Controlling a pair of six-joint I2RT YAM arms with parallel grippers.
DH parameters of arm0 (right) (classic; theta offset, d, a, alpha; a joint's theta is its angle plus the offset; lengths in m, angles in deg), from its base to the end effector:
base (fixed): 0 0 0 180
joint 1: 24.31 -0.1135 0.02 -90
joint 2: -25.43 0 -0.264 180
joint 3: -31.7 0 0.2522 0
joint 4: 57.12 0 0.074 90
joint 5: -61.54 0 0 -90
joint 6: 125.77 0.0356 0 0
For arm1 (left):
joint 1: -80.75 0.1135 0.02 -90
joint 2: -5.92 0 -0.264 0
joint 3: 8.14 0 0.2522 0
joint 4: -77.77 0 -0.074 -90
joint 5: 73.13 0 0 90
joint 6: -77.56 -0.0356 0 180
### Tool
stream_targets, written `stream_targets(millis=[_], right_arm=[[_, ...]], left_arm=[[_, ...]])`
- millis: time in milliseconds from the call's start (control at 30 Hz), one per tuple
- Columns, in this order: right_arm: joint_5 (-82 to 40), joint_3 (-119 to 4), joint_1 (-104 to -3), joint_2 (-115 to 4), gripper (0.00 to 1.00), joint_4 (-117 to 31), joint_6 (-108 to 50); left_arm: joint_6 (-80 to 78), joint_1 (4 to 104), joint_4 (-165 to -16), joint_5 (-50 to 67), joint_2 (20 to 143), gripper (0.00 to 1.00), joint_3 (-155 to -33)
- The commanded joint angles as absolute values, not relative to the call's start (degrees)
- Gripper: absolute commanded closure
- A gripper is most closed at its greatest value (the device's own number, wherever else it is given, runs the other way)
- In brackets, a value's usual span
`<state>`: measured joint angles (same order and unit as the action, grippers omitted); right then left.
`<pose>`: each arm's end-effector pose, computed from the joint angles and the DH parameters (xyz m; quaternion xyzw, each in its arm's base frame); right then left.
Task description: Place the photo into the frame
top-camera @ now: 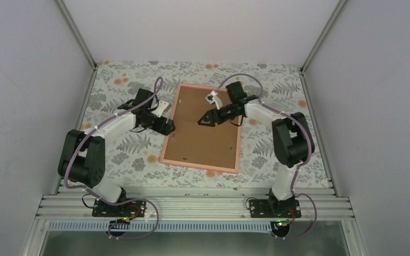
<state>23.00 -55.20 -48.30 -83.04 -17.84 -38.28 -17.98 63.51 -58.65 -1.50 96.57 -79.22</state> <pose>0.3404 0.1820 0.1872 -0.3062 0.8236 0.4550 0.1444 0.2921 -0.1024 0.1968 0.2260 0.9340 -0.1778 0.2122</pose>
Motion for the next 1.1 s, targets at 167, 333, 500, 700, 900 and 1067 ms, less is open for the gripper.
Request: stream_targets(millis=[167, 333, 500, 700, 900, 1067], right_arm=[[17.31, -54.41, -52.95, -92.78, 0.34, -27.78, -31.56], [15.79, -52.46, -52.81, -94.87, 0.35, -27.27, -32.70], [14.58, -51.08, -52.72, -95.35, 0.35, -27.02, -33.78], [13.53, -49.79, -52.33, -95.52, 0.35, -26.65, -34.82], [11.47, -48.68, -52.26, -94.74, 0.37, -26.13, -36.49], [10.06, -47.43, -52.27, -94.25, 0.39, -25.87, -37.69]], left_arm=[[-16.47, 59.58, -62.45, 1.68, 104.44, 0.07, -79.77], [-16.57, 59.08, -63.06, 3.81, 107.39, 0.11, -80.35], [-16.92, 59.07, -63.06, 5.95, 108.31, 0.18, -79.63], [-19.20, 59.05, -61.26, 9.29, 109.08, 0.30, -79.63], [-21.15, 59.36, -58.58, 11.82, 108.44, 0.56, -79.13], [-21.34, 59.35, -56.39, 11.21, 108.07, 0.74, -80.64]])
